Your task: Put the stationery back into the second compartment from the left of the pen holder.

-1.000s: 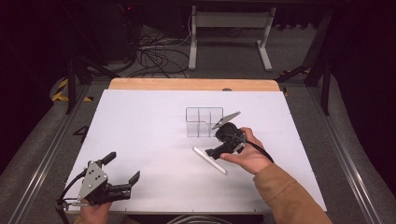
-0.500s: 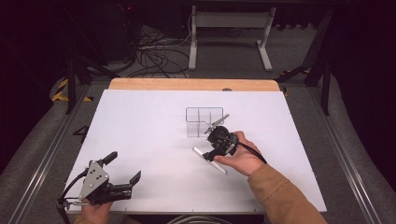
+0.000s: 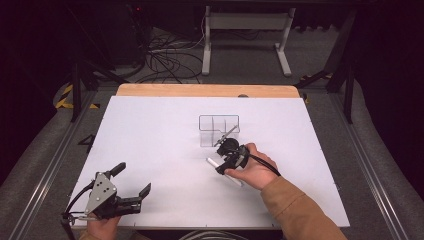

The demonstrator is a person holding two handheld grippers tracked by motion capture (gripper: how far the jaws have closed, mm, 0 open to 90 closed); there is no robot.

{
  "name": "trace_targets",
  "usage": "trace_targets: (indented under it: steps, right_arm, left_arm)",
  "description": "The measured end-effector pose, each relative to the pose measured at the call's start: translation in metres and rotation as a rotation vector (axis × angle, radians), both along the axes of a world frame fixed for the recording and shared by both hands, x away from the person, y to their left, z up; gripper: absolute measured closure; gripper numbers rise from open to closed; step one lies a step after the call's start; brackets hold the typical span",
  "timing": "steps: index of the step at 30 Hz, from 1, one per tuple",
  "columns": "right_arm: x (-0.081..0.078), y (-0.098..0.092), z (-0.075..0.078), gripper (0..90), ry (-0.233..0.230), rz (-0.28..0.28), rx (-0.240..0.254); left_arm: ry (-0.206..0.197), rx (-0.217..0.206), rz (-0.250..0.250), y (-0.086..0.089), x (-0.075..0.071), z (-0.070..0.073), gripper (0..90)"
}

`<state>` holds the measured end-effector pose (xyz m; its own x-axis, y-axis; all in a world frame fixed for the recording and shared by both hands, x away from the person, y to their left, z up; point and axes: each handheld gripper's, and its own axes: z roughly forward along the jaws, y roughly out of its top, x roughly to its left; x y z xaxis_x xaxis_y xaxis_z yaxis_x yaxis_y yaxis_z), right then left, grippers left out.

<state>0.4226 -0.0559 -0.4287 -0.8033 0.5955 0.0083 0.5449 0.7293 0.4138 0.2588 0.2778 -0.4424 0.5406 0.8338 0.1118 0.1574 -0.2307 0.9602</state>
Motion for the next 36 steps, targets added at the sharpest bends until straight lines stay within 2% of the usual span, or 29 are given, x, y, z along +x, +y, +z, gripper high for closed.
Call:
trace_targets:
  steps: [2,4,5,6,7,9,12,21,29,36]
  right_arm:
    - [0.001,0.001,-0.002,53.6,0.01,0.01,-0.008]
    - [0.003,0.002,-0.004,55.6,0.05,0.01,0.001]
    - [0.004,0.002,-0.006,54.7,0.09,0.004,0.022]
    - [0.007,0.001,-0.009,49.3,0.134,0.02,0.047]
    - [0.007,0.002,-0.011,51.2,0.121,0.031,0.041]
    - [0.004,0.005,-0.012,61.1,0.05,0.014,-0.012]
    - [0.002,0.008,-0.012,64.3,0.057,0.018,-0.025]
    - [-0.002,0.013,-0.015,78.1,-0.004,0.011,-0.082]
    - [-0.003,0.015,-0.015,78.8,-0.018,0.014,-0.104]
    - [-0.003,0.014,-0.013,78.8,-0.034,0.017,-0.102]
  left_arm:
    - [0.0,0.0,0.0,0.0,0.0,0.0,3.2]
    - [0.0,0.001,0.001,0.0,0.0,0.0,3.3]
    - [0.0,0.001,0.0,0.0,0.0,0.0,3.3]
    - [-0.001,0.002,0.0,0.0,0.0,0.0,3.3]
    - [-0.001,0.001,0.001,0.0,0.0,0.0,3.3]
    - [-0.002,-0.001,0.003,0.0,0.0,0.0,3.3]
    - [-0.003,-0.003,0.004,0.001,0.0,0.0,3.3]
    - [-0.004,-0.002,0.003,0.0,0.0,0.0,3.3]
    - [-0.006,0.001,0.004,0.001,-0.001,0.0,3.3]
    - [-0.005,-0.002,0.004,0.001,0.0,0.0,3.3]
